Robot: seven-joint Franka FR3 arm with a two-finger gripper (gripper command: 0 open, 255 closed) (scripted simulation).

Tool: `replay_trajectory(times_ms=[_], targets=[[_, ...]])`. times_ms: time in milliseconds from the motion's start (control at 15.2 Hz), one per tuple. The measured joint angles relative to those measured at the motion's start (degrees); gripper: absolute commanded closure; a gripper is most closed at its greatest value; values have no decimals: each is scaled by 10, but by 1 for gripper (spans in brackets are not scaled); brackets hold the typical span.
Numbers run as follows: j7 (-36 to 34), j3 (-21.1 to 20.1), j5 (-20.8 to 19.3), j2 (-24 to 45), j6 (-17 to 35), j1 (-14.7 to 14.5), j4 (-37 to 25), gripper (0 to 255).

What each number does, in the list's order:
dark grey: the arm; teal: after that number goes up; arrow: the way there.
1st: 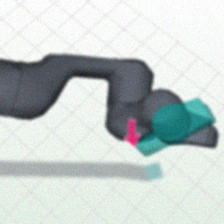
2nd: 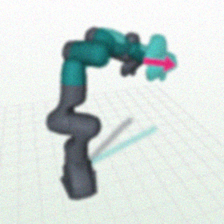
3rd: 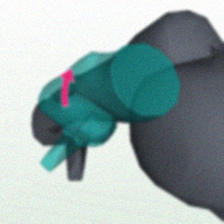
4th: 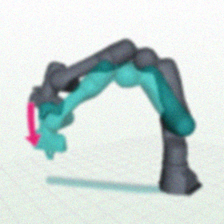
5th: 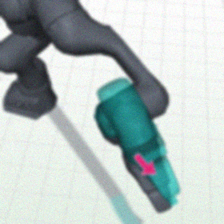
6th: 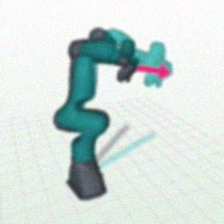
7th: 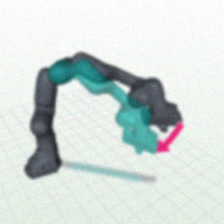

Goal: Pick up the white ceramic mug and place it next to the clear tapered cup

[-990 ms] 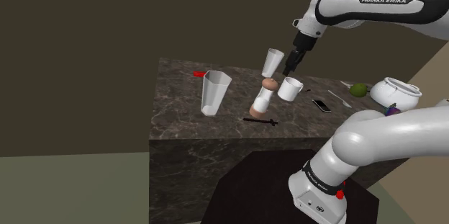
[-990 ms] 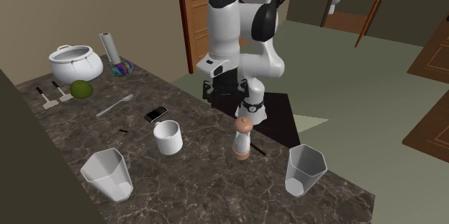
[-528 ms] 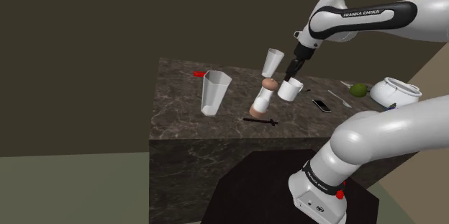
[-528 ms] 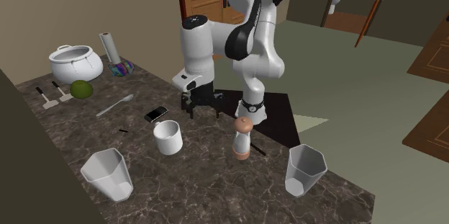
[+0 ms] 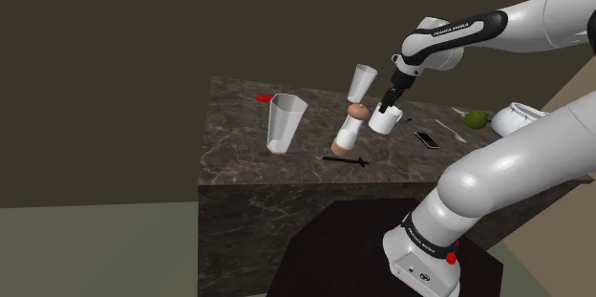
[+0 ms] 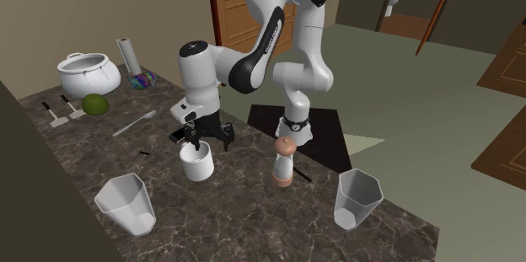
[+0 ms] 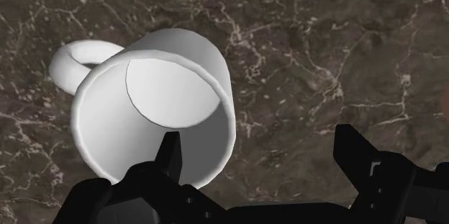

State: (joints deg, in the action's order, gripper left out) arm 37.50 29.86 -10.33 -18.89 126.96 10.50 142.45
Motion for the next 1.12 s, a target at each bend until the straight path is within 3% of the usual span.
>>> replay_trajectory(times_ms=[594,990,1056,1122], targets=[[35,30,24,67,84,-6,17,0],[36,31,27,72,92,-8,19,0],[36,31,27,72,92,-8,19,255],[36,31,27,72,92,-8,19,255]])
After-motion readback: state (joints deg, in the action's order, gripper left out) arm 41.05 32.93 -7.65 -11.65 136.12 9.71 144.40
